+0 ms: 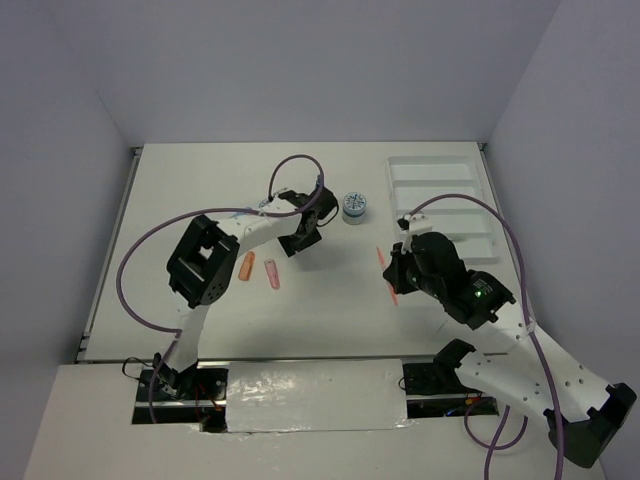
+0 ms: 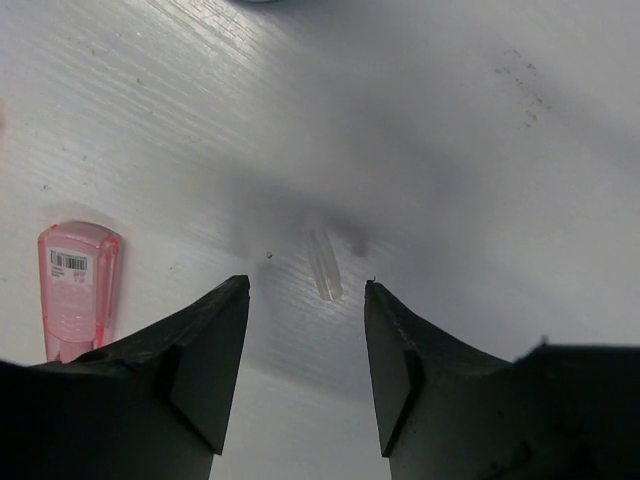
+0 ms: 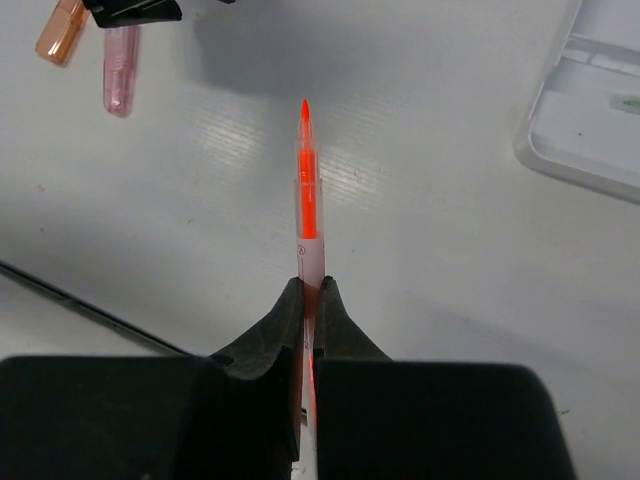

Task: Sort the stationery into containers
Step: Close the pen cap on the pen.

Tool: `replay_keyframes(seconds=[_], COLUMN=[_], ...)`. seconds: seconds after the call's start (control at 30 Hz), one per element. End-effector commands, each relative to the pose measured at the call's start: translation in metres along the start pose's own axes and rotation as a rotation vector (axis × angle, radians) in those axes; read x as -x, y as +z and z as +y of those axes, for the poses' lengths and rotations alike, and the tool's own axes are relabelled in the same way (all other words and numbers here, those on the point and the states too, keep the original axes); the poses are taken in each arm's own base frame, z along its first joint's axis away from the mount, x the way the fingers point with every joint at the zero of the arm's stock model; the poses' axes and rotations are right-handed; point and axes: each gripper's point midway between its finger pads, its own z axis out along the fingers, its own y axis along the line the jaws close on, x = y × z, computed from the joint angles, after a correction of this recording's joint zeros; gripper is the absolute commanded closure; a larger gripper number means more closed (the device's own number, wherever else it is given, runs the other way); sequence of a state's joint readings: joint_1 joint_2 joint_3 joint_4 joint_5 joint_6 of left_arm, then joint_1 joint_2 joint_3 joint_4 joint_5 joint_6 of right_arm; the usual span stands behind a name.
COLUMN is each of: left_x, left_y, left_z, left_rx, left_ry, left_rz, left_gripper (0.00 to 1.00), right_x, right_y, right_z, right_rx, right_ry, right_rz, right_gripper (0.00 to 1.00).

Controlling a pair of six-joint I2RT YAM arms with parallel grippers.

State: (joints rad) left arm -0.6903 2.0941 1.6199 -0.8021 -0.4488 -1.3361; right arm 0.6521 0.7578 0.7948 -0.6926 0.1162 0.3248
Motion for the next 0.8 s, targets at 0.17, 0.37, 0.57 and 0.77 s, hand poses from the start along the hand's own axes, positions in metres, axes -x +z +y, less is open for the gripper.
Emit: replay_keyframes(seconds=[0.17, 0.37, 0.57, 0.77], left_x=[-0.004, -0.011, -0.013, 0.007], left_y=[0.016, 0.027, 0.023, -0.03], left_z=[0.003, 0.008, 0.016, 0.011], left_rx=[0.054, 0.08, 0.072, -0.121], left_ry=[0.006, 0.014, 0.009, 0.019], left_rz=[0.011, 0.03, 0.037, -0.038], left_gripper=[0.44, 0.59, 0.92, 1.0], right_x=[0.007, 0.008, 0.003, -0.007], right_y=[-0.006, -0.006, -0.004, 0.0], right_z=[0.01, 0.013, 0.023, 0.073], right_rx=[0.049, 0.062, 0.123, 0.438], right_ry=[-0.013, -0.02, -0.024, -0.004], right_rz=[-0.034, -0.036, -0.025, -0.068], right_gripper=[1.0, 1.0, 1.0, 1.0])
